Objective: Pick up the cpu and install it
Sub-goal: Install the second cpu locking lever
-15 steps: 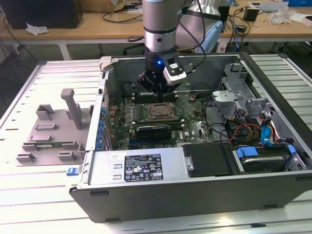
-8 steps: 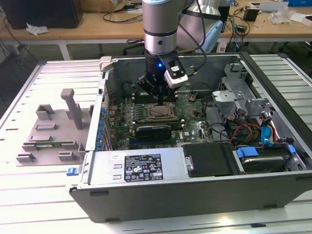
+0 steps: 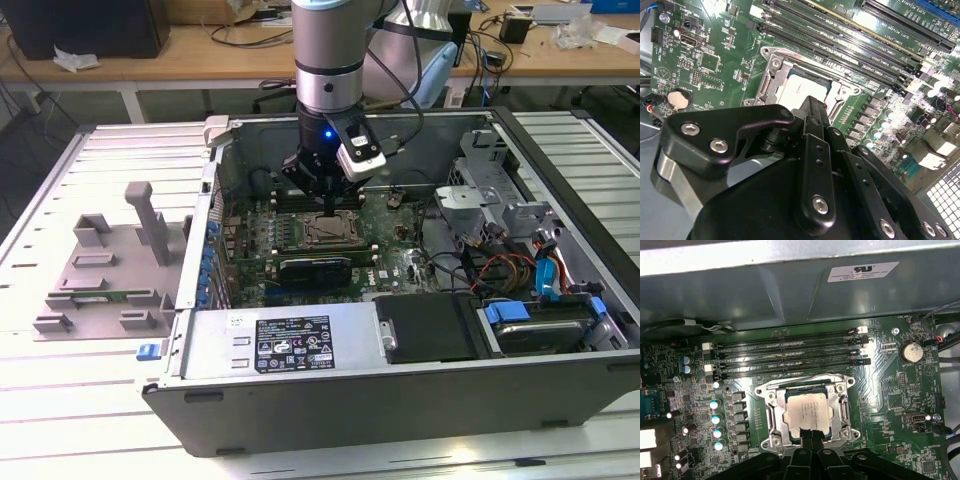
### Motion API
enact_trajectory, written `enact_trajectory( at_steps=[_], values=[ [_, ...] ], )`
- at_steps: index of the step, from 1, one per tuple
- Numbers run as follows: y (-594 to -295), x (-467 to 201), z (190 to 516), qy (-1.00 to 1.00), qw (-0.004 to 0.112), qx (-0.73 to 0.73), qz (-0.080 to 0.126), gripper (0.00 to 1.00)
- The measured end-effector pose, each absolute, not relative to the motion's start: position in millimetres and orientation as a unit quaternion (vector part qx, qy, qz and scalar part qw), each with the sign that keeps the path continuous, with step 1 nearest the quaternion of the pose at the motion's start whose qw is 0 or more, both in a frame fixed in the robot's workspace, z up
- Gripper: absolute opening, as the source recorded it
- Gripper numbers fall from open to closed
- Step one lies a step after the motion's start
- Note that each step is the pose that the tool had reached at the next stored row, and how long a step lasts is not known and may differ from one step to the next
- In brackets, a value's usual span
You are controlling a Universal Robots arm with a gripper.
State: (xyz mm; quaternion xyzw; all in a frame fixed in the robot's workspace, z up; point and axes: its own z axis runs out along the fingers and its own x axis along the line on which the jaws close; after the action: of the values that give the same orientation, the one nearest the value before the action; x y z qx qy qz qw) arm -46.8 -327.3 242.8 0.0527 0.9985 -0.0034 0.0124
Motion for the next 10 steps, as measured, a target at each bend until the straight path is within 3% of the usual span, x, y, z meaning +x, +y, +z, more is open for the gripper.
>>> enact_trajectory(
  at_steps=[10],
  values=[
    [-333.6, -46.8, 242.8, 0.999, 0.012, 0.053, -0.003, 0.11]
  ],
)
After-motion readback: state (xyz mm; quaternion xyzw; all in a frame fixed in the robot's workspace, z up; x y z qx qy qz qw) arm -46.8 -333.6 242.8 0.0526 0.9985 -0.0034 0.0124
